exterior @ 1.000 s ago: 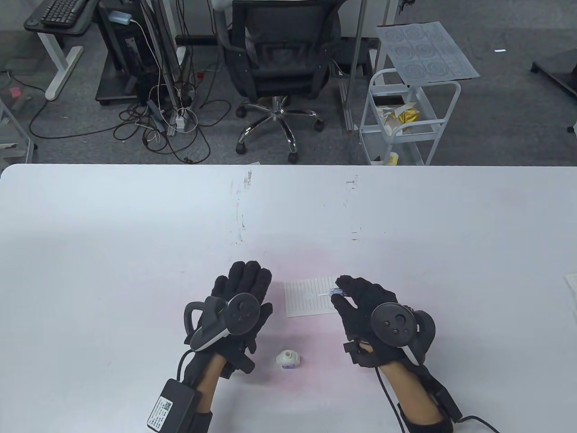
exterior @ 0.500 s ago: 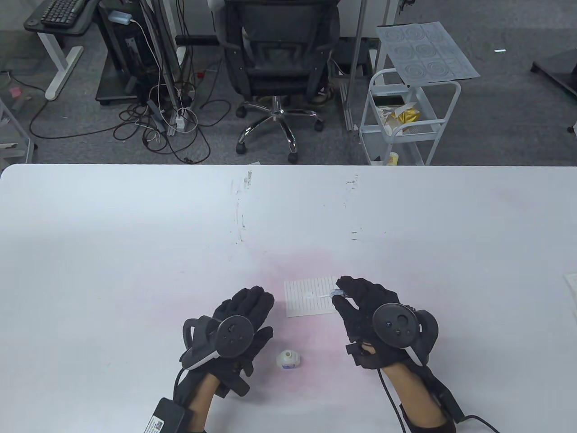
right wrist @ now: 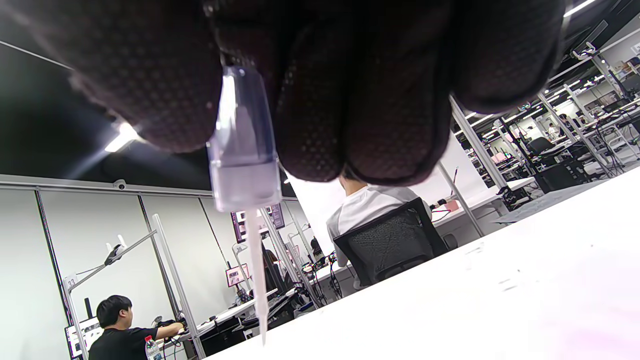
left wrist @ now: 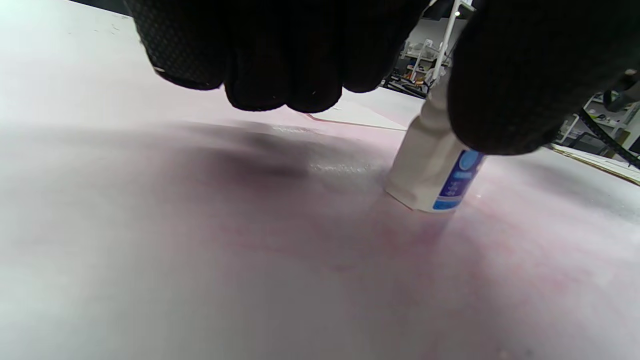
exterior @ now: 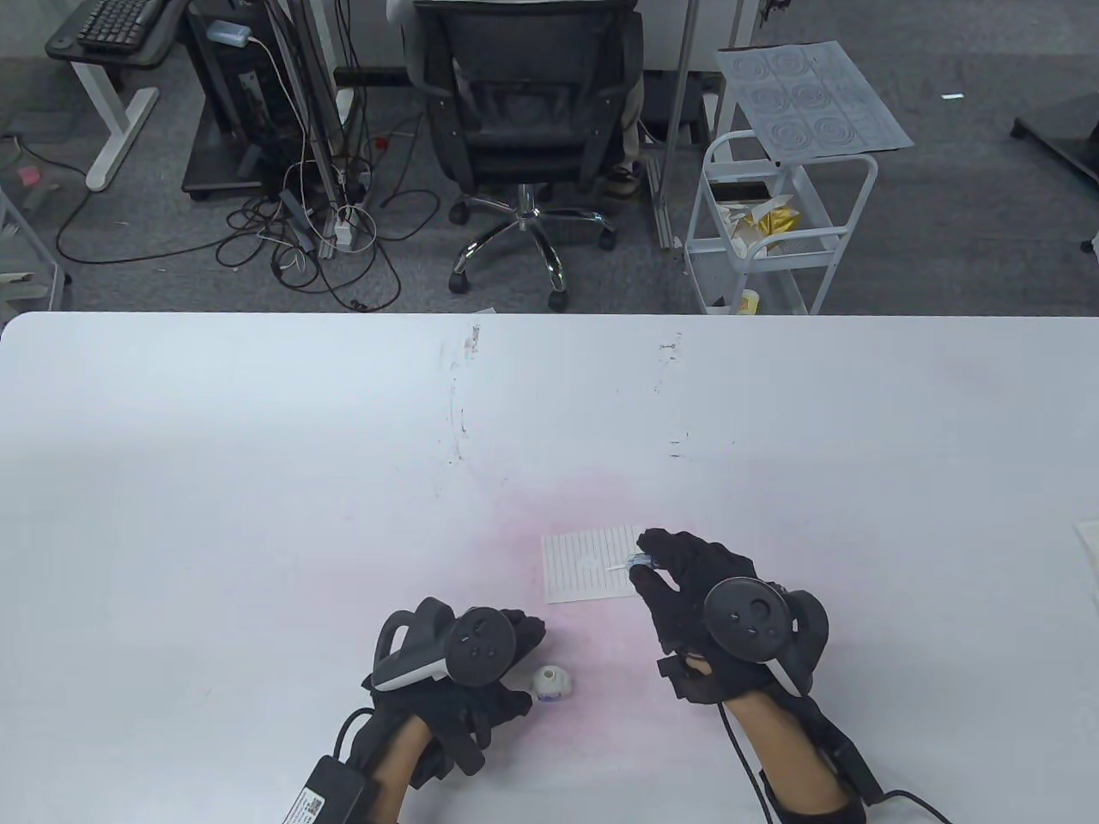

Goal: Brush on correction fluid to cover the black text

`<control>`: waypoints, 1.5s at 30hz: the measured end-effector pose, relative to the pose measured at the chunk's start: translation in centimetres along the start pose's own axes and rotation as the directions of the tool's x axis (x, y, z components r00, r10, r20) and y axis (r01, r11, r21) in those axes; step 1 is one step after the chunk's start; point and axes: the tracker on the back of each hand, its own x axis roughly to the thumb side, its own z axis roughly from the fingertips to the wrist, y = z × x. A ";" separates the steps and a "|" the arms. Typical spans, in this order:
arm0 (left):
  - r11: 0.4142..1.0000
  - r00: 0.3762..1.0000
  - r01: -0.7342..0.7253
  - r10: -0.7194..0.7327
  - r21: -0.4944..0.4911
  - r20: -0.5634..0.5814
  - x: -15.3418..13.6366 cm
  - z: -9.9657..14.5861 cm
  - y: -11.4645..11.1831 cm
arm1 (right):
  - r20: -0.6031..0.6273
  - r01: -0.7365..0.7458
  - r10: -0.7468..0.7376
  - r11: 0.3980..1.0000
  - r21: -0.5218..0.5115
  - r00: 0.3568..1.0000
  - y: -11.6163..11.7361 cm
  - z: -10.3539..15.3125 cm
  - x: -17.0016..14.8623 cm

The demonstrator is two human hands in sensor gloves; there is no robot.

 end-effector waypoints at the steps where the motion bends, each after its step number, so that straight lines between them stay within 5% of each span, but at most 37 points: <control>1: 1.000 1.000 0.005 -0.005 0.000 0.010 0.1 -0.1 -0.2 | 0.000 0.000 0.000 1.000 0.000 1.000 0.0 0.0 0.0; 28: 0.991 0.996 -0.083 0.079 0.103 0.045 1.1 -0.8 -1.4 | 0.009 0.009 -0.009 1.000 0.020 1.000 -0.2 0.0 0.6; 36: 0.975 0.997 -0.070 0.074 0.213 -0.010 1.7 -0.2 0.1 | 0.050 0.042 -0.044 0.999 0.027 0.998 -1.3 -0.1 2.0; 45: 0.971 0.997 -0.072 0.077 0.228 -0.011 1.8 -0.2 0.2 | 0.163 0.084 -0.097 0.993 0.088 0.982 -2.6 0.6 5.1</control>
